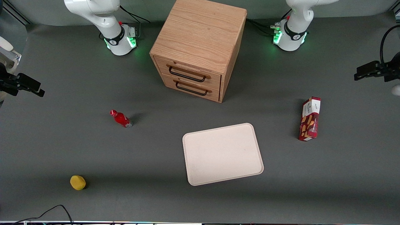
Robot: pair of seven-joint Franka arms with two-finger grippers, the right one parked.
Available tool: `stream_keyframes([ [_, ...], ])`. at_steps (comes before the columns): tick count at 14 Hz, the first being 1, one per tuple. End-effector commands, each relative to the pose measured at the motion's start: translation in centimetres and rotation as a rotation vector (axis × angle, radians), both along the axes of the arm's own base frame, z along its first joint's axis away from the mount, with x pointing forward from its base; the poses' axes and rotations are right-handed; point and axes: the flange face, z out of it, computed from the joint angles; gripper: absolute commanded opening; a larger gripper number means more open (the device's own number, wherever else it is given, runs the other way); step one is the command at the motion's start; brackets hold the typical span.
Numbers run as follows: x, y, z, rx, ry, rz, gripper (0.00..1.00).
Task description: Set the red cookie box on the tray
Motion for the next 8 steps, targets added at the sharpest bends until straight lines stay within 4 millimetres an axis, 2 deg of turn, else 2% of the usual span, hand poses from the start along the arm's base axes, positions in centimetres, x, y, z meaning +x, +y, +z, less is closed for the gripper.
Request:
stream_keyframes([
  [1,1.3,0.0,-9.4,-0.014,0.042,-0.094,1.0],
  [4,1.5,0.2,-20.4,-0.043,0.021,-0.169,1.0],
  [6,1.1,0.9,-25.9,-0.059,-0.025,-0.22,1.0],
  [8,1.0,0.8,-30.1,-0.056,-0.064,-0.223,1.0],
])
